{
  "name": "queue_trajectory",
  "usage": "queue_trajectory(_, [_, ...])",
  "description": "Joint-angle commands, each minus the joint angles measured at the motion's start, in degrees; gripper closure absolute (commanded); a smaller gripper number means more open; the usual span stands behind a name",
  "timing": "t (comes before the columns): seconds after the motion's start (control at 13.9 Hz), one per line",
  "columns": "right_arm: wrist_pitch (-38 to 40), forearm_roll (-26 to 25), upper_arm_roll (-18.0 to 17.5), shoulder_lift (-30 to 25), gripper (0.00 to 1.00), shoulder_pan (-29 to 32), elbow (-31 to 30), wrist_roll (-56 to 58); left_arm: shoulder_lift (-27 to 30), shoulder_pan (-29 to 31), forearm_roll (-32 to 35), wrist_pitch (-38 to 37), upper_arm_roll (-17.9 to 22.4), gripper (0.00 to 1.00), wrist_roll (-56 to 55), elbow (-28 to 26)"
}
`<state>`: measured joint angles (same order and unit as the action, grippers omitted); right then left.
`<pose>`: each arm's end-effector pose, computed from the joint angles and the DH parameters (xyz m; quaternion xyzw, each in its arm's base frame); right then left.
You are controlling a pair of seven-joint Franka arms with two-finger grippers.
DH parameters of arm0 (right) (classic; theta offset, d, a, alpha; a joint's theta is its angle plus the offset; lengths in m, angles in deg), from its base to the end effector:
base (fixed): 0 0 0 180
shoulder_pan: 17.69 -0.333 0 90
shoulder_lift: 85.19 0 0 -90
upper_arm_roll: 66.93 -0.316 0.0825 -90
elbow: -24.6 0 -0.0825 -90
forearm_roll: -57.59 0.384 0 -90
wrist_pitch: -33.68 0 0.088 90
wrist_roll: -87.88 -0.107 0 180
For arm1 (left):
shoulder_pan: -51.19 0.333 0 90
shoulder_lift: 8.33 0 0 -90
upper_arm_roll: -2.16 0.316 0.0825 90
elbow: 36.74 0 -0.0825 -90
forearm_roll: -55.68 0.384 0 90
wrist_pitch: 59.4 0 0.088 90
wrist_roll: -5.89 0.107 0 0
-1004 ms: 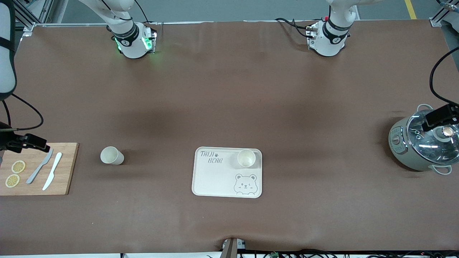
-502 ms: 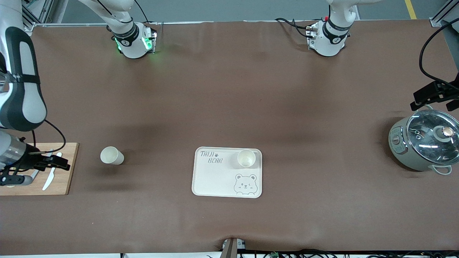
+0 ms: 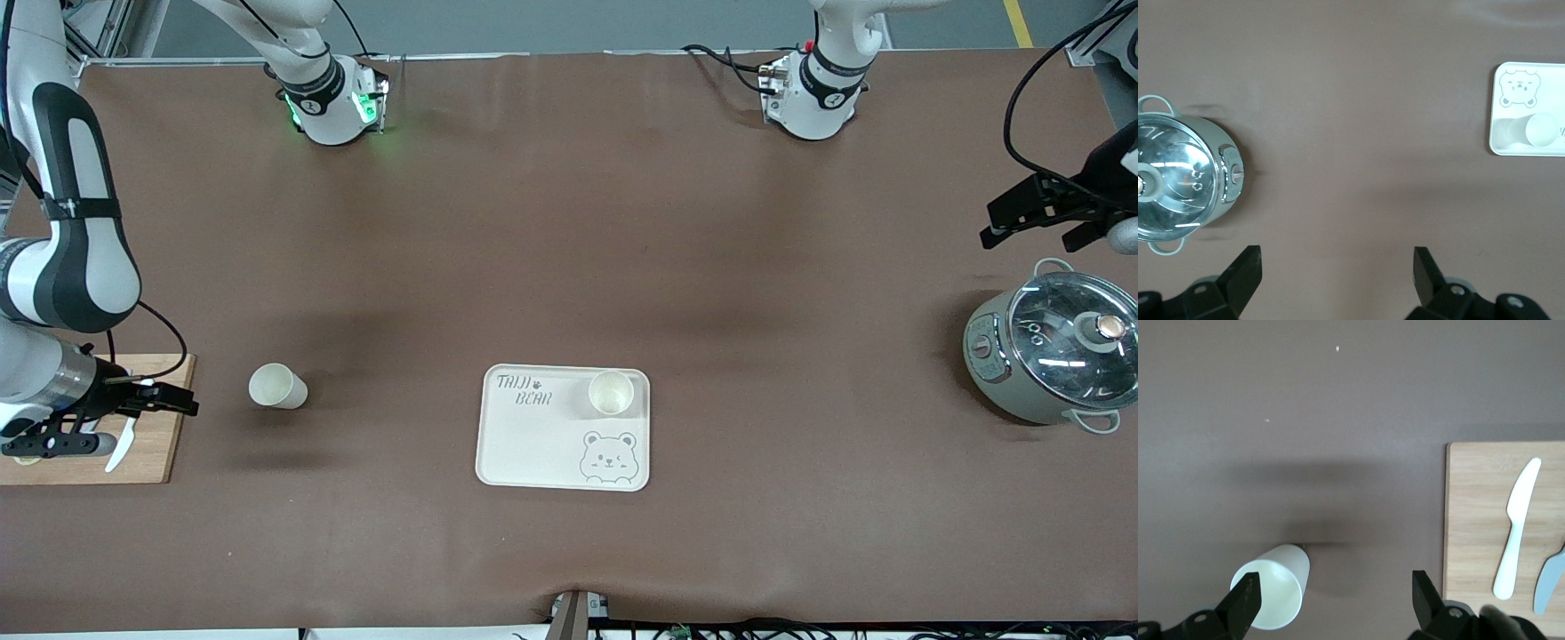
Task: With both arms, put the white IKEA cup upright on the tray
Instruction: 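Reach the right gripper toward the white cup by the cutting board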
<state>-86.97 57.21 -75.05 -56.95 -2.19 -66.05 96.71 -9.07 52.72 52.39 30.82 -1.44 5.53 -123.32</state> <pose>0.6818 -0.1019 0.3576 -0.9994 -0.0054 -0.0219 0.0276 0.5590 -0.0261 0.6461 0.9991 -0.0155 0.0247 0.0296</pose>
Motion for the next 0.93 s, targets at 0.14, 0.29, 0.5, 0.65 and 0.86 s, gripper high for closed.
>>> queue_trajectory(0.14, [-7.03, -0.76, -0.32, -4.68, 0.00, 0.15, -9.35, -0.92, 1.80, -0.30, -1.11, 1.45, -0.09, 0.00, -1.14, -2.46])
queue_trajectory(0.29, [-10.04, -0.76, -0.41, -5.13, 0.00, 0.06, -11.48, -0.92, 2.41, -0.30, -1.11, 1.45, -0.09, 0.00, -1.06, -2.72])
queue_trajectory(0.5, [-11.36, -0.76, -0.41, -4.96, 0.00, -0.03, -12.35, -0.92, 3.38, -0.22, -1.11, 1.80, -0.09, 0.00, -0.97, -4.30])
queue_trajectory(0.65, [-12.59, -0.76, -0.32, -4.96, 0.00, -0.29, -13.67, -0.83, 4.52, -0.22, -1.11, 3.12, 0.00, 0.00, -0.88, -6.14])
queue_trajectory(0.86, [-15.13, -0.76, -0.41, -5.13, 0.00, -0.38, -16.13, -0.92, 4.61, -0.13, -1.11, 3.47, -0.09, 0.00, -0.44, -6.68])
